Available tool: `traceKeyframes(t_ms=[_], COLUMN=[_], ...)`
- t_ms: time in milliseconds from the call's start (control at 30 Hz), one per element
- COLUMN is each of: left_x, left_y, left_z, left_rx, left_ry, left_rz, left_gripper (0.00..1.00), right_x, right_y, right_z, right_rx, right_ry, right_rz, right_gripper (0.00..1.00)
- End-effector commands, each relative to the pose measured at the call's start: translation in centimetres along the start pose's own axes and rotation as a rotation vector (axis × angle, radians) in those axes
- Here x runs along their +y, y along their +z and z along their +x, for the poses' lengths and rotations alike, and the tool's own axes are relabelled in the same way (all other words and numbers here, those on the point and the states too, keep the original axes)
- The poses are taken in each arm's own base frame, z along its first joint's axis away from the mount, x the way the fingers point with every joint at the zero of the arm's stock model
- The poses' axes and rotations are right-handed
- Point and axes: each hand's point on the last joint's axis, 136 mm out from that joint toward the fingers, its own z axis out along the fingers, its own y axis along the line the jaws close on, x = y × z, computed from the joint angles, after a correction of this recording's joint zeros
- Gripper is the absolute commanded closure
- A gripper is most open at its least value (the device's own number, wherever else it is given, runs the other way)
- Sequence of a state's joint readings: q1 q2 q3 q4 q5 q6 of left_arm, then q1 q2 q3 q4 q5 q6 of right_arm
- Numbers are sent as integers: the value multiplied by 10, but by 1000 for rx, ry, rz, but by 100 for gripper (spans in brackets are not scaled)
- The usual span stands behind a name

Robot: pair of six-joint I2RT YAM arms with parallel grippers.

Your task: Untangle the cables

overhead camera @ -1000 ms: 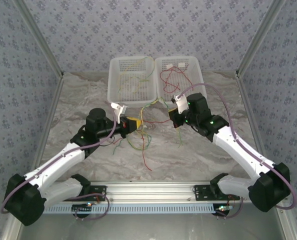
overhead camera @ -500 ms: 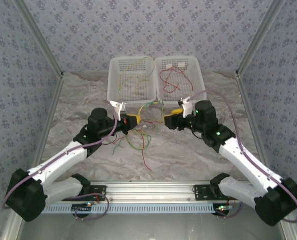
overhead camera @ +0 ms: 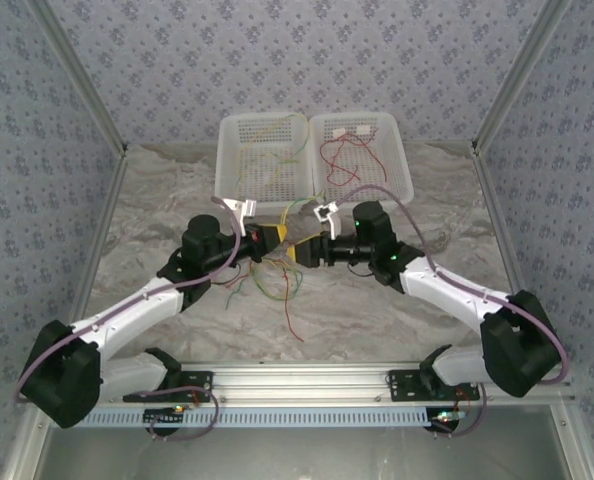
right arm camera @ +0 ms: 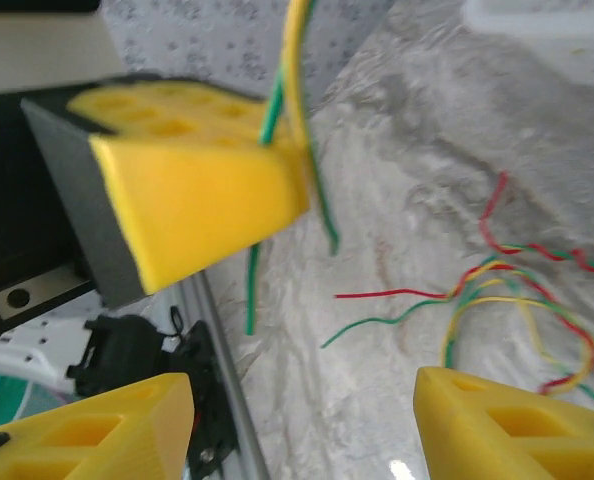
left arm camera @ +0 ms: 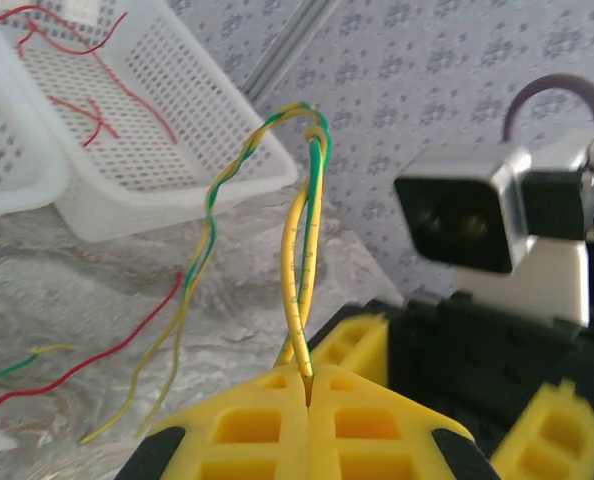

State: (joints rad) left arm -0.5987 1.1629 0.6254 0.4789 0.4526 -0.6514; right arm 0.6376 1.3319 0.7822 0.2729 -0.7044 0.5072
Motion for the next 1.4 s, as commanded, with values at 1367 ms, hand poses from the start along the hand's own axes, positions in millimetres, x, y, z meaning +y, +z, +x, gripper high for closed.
traceKeyframes(t_ms=[1367], left_x=[-55], left_y=[-7], left_z=[-24], left_rx=[-90], left_ry=[-128], left_rz=[295], left_gripper=[100], right_x=[-2], right_y=[24], right_z=[-61], right_rx=[-558], right_ry=[-517], right_rz=[197], right_gripper=[41])
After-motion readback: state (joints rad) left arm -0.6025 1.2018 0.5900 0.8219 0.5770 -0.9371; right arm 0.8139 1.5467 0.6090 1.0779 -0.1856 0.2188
